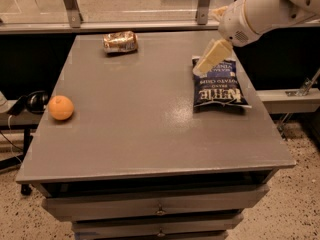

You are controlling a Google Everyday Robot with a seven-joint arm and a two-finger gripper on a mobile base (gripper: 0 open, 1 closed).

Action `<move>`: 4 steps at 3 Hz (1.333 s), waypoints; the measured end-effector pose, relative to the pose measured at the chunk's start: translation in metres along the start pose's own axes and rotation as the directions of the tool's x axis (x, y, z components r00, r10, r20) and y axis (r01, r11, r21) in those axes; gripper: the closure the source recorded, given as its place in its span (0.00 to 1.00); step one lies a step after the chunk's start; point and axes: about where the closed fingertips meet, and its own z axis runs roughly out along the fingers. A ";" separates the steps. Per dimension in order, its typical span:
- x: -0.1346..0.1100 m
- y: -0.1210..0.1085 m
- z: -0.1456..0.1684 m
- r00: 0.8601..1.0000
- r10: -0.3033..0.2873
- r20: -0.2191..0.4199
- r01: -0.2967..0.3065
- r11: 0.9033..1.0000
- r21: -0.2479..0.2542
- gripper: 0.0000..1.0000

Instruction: Pick orange can

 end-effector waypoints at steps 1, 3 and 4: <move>-0.010 -0.010 0.023 0.997 0.017 0.070 -0.020 0.999 0.032 0.00; -0.050 -0.056 0.125 0.974 0.015 0.228 -0.027 0.998 0.050 0.00; -0.066 -0.074 0.168 0.965 0.009 0.262 -0.018 0.999 0.033 0.00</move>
Offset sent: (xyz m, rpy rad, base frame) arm 0.1258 0.1064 -0.0238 0.2774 -0.1392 0.0469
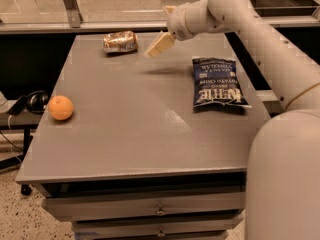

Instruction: Pick orange can

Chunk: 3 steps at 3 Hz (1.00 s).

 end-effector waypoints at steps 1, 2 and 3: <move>-0.001 -0.010 0.037 1.000 0.011 0.018 -0.010 1.000 -0.016 0.00; -0.003 -0.015 0.066 0.999 0.025 0.035 -0.024 0.999 -0.029 0.00; -0.007 -0.012 0.089 0.998 0.043 0.042 -0.040 0.998 -0.055 0.00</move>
Offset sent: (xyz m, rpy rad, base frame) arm 0.0761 0.0631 -0.0243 0.0621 0.0321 0.0315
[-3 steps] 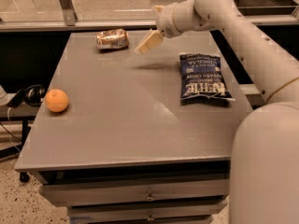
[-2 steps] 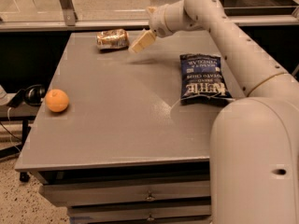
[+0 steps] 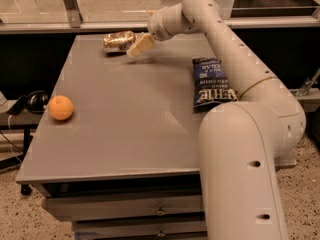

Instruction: Pick orange can

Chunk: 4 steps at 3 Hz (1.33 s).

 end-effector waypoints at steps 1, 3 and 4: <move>-0.005 0.011 0.019 1.000 0.020 0.007 -0.019 0.999 -0.047 0.18; -0.010 0.022 0.024 0.999 0.037 0.007 -0.036 0.995 -0.093 0.65; -0.004 0.023 0.010 0.999 0.051 -0.007 -0.051 0.994 -0.092 0.88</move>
Offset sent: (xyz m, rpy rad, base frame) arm -0.0036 0.0386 -0.0037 0.0200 0.0832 0.0800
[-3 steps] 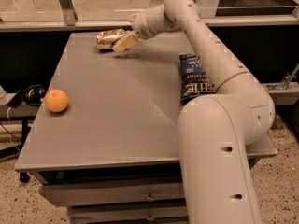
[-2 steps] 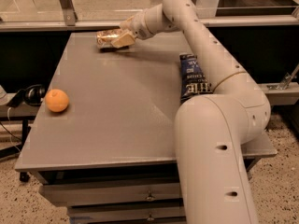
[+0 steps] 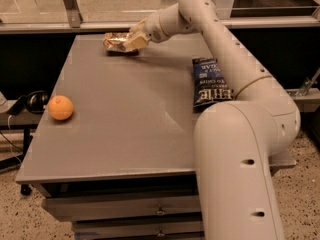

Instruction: Pick orange can

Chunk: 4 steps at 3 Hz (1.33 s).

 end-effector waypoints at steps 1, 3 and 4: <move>-0.002 0.003 -0.023 1.000 0.007 0.005 -0.007 1.000 0.007 1.00; -0.037 0.001 -0.088 0.986 0.075 0.146 -0.082 0.996 0.043 1.00; -0.039 0.001 -0.092 0.983 0.083 0.162 -0.091 0.995 0.044 1.00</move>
Offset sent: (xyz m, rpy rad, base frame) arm -0.0475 -0.0623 0.0760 0.1158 -0.0263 -0.0268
